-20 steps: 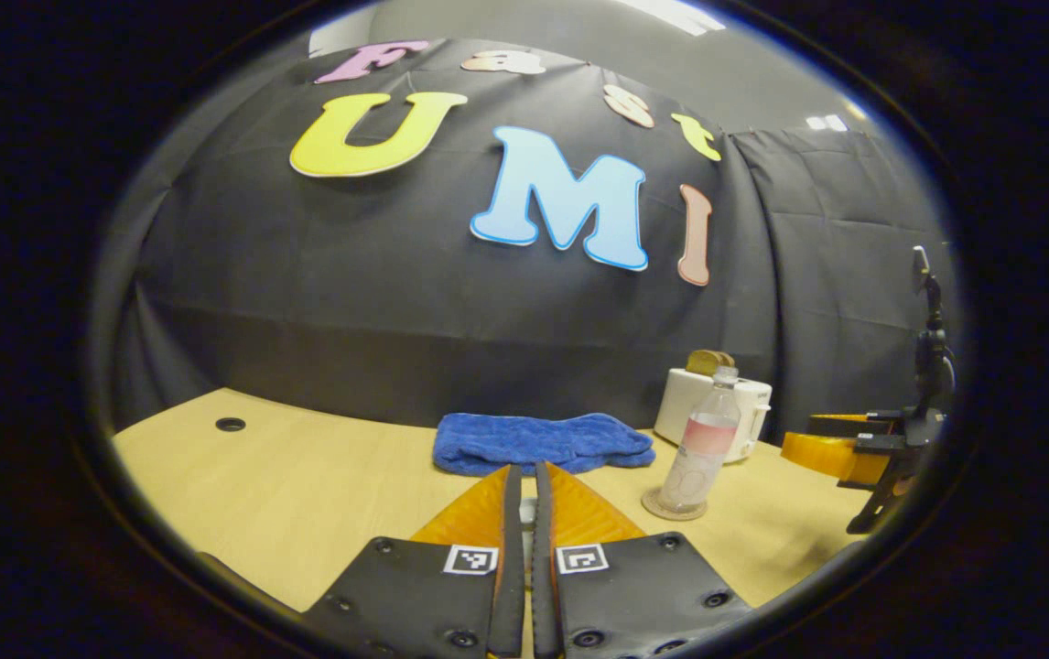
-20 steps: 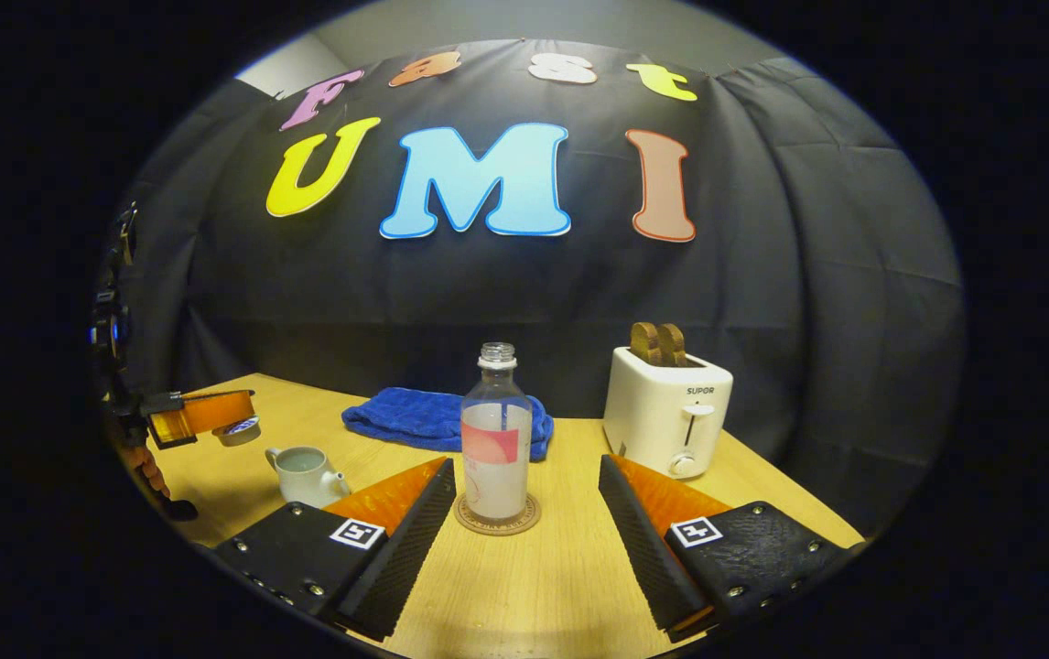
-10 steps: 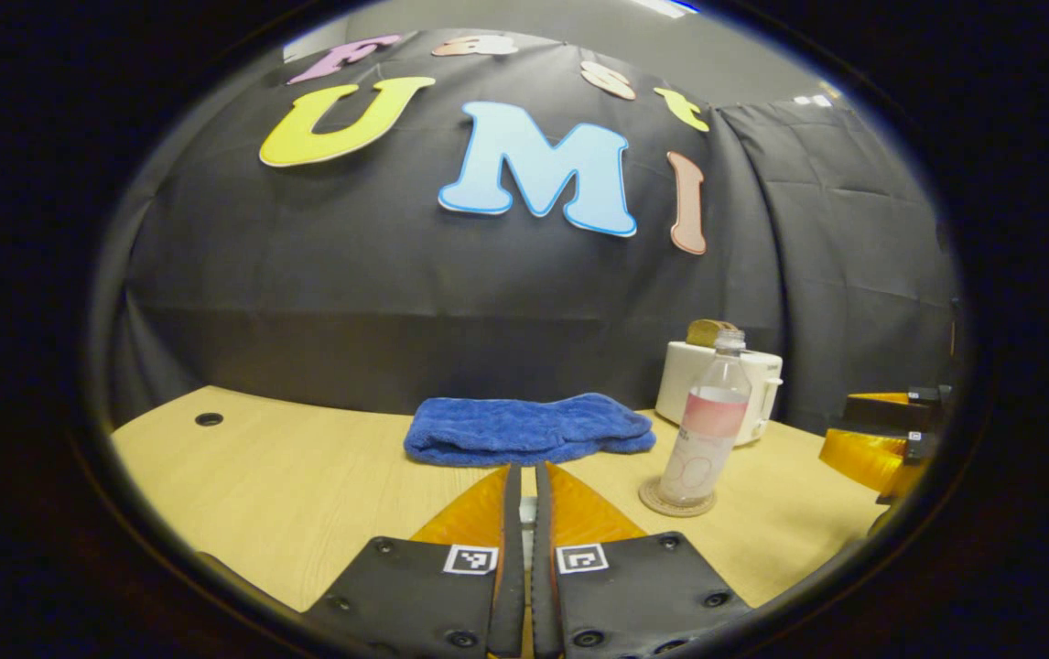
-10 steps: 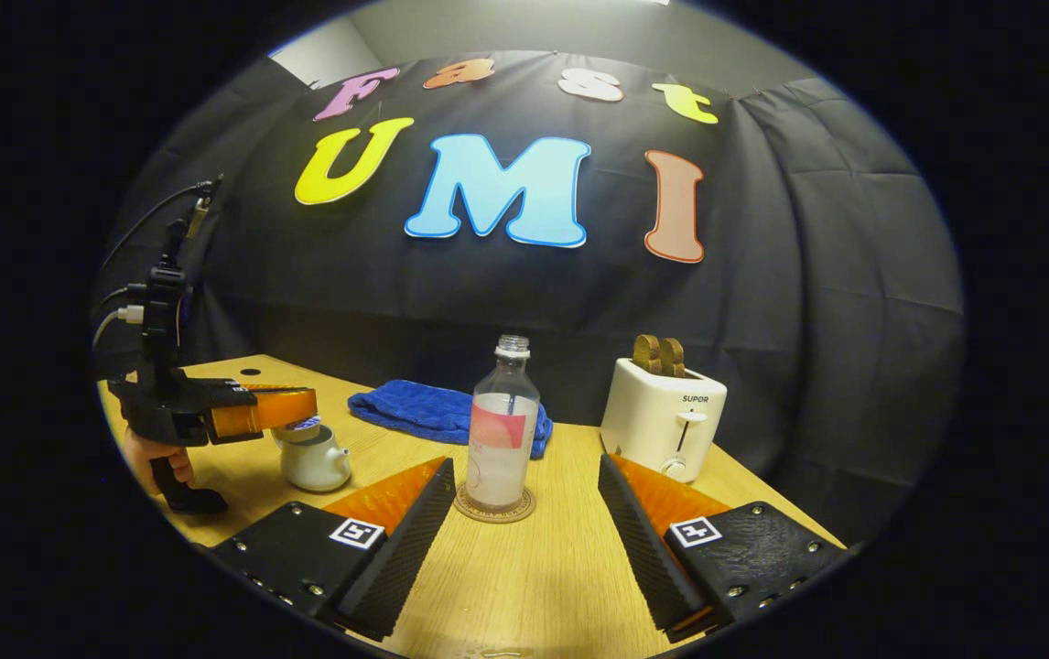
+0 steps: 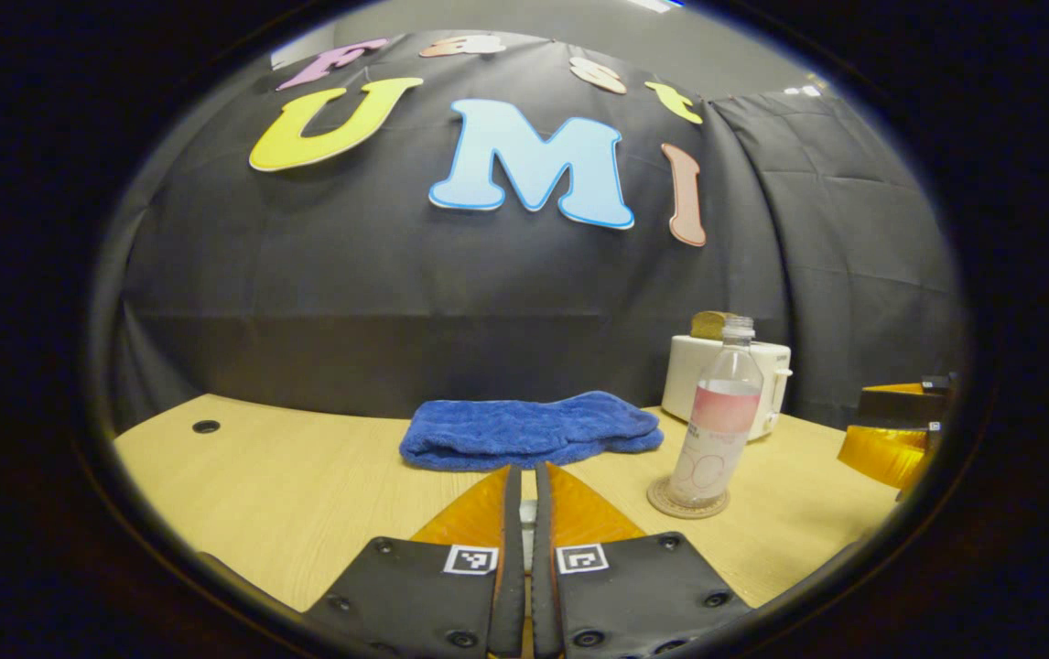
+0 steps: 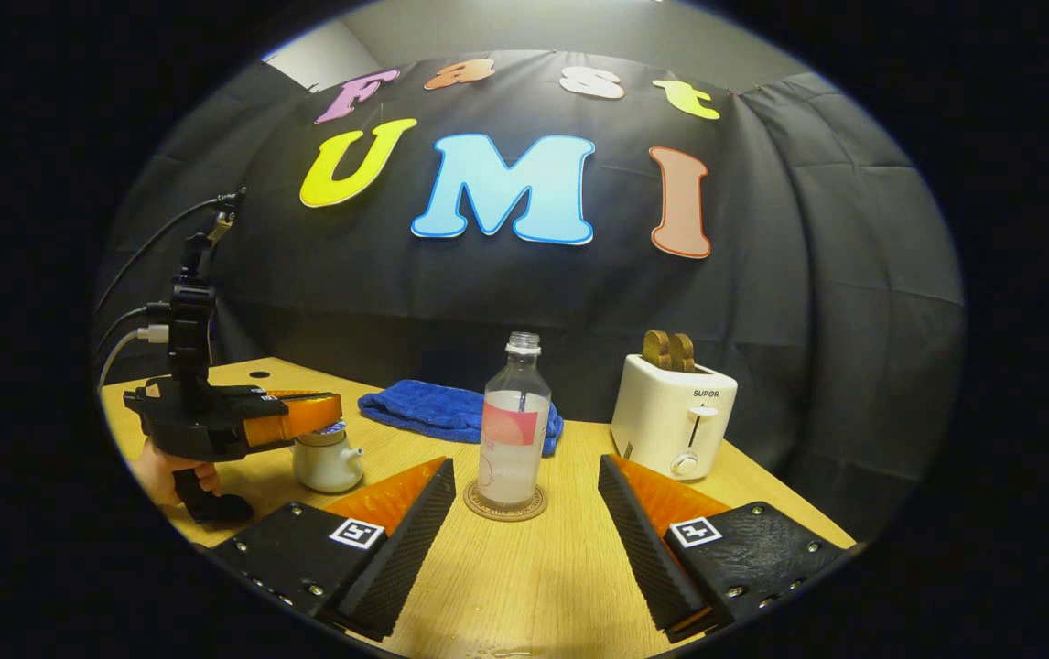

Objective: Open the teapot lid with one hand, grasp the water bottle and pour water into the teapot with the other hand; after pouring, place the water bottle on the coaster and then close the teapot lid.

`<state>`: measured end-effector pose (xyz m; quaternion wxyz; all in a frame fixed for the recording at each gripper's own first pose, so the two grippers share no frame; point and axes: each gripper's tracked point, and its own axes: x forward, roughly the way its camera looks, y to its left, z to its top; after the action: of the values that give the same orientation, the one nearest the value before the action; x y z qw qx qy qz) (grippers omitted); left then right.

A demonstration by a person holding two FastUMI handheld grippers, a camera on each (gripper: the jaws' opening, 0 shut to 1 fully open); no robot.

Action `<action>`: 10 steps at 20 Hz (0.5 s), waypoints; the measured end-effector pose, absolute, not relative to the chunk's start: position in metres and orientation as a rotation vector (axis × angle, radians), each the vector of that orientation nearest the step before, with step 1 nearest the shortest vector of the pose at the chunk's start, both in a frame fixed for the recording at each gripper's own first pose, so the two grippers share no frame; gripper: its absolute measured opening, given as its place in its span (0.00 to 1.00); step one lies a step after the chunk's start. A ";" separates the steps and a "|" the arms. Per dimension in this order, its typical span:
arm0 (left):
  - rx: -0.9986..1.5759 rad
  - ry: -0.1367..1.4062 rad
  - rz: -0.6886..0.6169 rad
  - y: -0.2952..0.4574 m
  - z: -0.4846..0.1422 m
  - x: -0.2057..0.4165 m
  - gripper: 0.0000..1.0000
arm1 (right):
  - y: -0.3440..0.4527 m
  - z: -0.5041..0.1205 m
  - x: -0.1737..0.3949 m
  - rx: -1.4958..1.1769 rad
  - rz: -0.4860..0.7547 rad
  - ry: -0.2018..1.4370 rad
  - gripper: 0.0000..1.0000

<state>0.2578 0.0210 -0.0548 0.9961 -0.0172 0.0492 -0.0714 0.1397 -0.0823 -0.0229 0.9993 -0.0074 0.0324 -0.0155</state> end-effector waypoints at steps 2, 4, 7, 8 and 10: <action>-0.045 0.095 -0.139 0.023 -0.055 0.259 0.11 | -0.082 -0.025 0.140 -0.014 -0.031 0.070 0.98; -0.046 0.109 -0.133 0.025 -0.062 0.262 0.11 | -0.080 -0.026 0.141 -0.015 -0.029 0.072 0.98; -0.029 0.122 -0.130 0.023 -0.064 0.260 0.12 | -0.079 -0.026 0.141 -0.019 -0.027 0.070 0.98; -0.021 0.123 -0.130 0.022 -0.065 0.263 0.14 | -0.079 -0.026 0.141 -0.021 -0.027 0.072 0.98; -0.025 0.126 -0.138 0.019 -0.064 0.259 0.17 | -0.078 -0.028 0.142 -0.021 -0.025 0.077 0.98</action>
<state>0.2589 0.0191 -0.0644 0.9956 -0.0126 0.0630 -0.0689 0.1415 -0.0783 -0.0283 0.9991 -0.0104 0.0383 -0.0125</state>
